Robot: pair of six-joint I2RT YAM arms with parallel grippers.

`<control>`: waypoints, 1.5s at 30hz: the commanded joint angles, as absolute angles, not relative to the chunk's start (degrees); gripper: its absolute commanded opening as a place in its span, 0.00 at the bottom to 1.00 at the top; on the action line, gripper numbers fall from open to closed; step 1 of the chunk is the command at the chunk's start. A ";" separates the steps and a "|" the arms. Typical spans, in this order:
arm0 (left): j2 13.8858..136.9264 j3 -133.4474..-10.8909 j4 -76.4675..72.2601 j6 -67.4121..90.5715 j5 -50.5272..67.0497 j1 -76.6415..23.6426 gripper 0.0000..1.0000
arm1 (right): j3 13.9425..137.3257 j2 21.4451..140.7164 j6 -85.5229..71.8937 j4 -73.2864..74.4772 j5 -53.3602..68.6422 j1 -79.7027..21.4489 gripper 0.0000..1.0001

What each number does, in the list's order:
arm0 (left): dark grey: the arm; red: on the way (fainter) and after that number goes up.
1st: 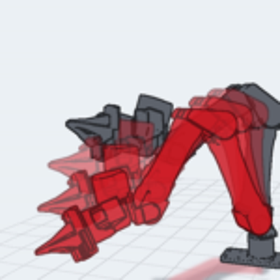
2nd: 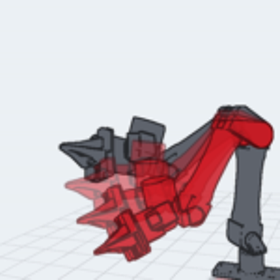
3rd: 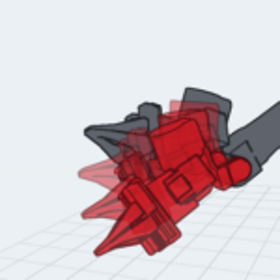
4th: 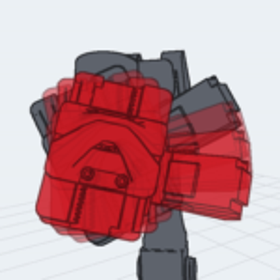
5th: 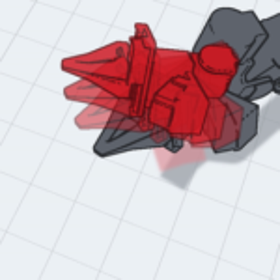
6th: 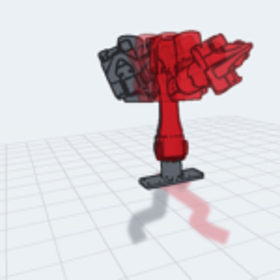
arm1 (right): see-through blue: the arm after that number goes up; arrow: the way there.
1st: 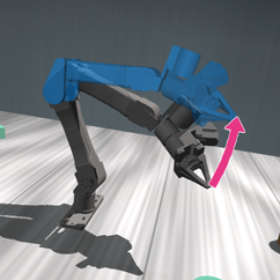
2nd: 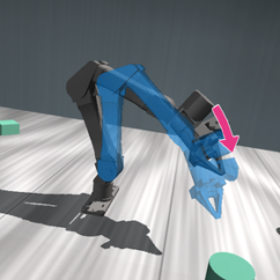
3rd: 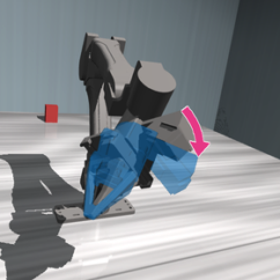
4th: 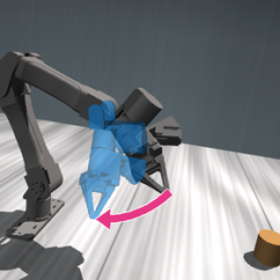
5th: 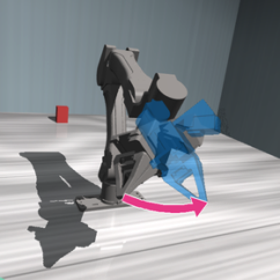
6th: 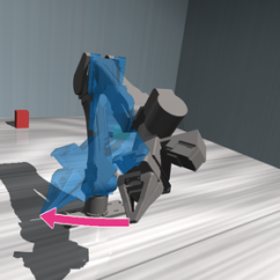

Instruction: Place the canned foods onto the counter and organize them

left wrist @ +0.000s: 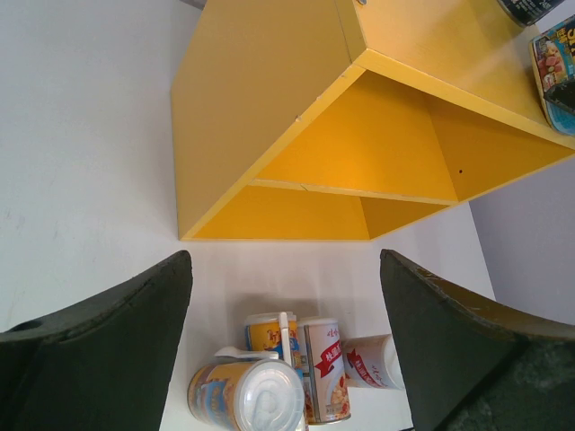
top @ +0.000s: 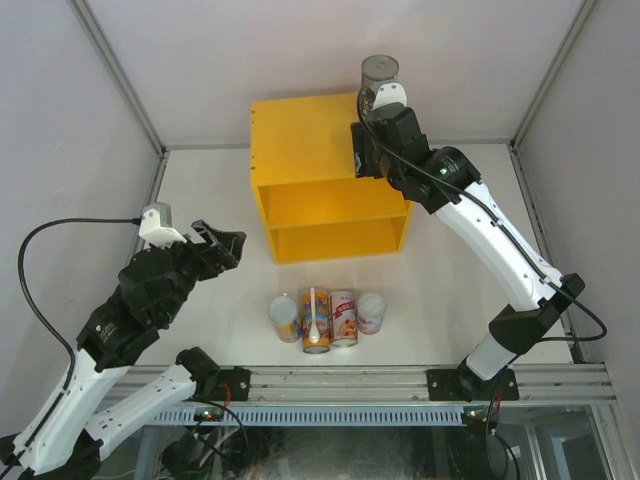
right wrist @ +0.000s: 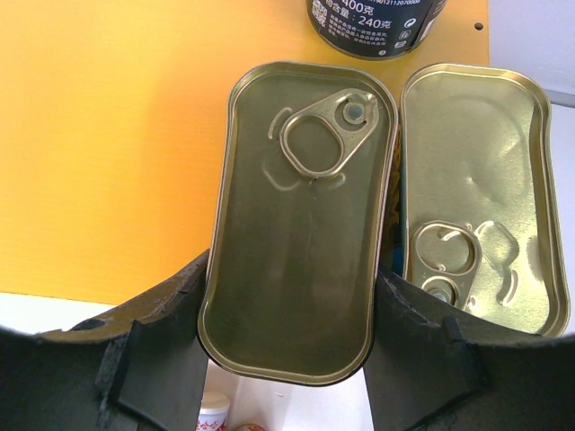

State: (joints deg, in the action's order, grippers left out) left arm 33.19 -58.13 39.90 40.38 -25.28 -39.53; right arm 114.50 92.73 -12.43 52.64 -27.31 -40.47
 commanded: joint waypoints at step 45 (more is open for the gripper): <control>33.72 -60.64 37.97 39.54 -24.02 -39.61 0.89 | 117.55 91.85 -11.88 50.89 -29.97 -41.57 0.60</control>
State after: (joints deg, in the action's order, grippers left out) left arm 33.21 -58.13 39.92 40.36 -24.80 -39.53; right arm 114.96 92.73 -12.53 52.80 -28.58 -41.30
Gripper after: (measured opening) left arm 0.887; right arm 0.601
